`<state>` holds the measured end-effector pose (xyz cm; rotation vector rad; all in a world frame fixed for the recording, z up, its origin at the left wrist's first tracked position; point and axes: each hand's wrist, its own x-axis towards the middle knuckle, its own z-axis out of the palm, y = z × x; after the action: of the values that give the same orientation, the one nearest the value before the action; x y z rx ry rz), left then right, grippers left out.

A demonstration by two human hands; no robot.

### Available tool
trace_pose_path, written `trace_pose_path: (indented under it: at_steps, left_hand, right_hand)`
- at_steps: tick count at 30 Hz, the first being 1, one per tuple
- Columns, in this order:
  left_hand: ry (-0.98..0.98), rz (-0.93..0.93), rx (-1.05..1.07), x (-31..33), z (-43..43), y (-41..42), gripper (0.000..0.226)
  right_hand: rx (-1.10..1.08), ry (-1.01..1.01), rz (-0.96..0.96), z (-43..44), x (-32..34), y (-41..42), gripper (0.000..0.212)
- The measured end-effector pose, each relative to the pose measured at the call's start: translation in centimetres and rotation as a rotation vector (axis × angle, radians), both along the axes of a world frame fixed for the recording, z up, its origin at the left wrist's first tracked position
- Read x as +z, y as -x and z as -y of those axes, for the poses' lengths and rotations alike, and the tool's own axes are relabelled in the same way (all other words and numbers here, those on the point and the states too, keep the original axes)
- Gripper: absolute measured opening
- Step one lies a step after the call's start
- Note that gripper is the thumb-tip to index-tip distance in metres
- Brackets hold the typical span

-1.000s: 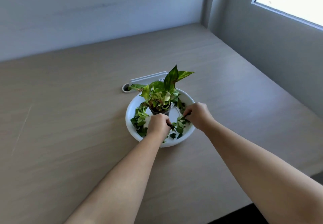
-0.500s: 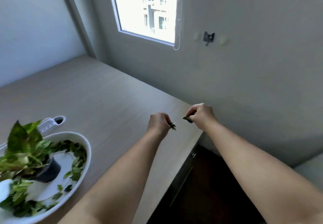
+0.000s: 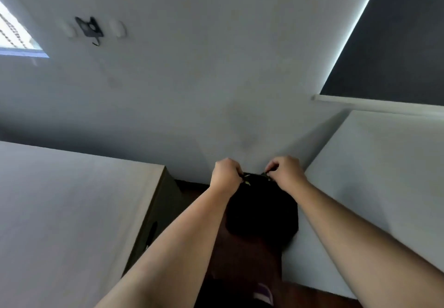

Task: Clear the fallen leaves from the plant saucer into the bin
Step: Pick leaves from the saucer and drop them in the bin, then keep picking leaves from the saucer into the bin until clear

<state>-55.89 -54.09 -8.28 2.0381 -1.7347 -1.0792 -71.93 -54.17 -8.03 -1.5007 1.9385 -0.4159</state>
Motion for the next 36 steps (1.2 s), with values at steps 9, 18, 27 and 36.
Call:
trace_pose_path:
  at_steps: [9, 18, 27, 36]
  left_hand:
    - [-0.208, 0.044, -0.114, -14.8, 5.3, 4.7, 0.011]
    - [-0.233, 0.135, -0.292, -21.1, 9.1, 6.0, 0.042]
    - [-0.182, 0.145, -0.245, -11.3, 8.8, 3.3, 0.032]
    - [0.076, 0.233, -0.015, 3.0, 4.1, -3.8, 0.031]
  right_hand:
    - [-0.211, -0.157, -0.024, 1.9, -14.6, 4.7, 0.015]
    - [-0.235, -0.206, -0.013, 4.0, -22.4, 6.0, 0.032]
    - [-0.171, -0.132, 0.007, 5.6, -12.3, 4.7, 0.022]
    - [0.184, 0.122, 0.052, 7.3, 2.4, -4.4, 0.019]
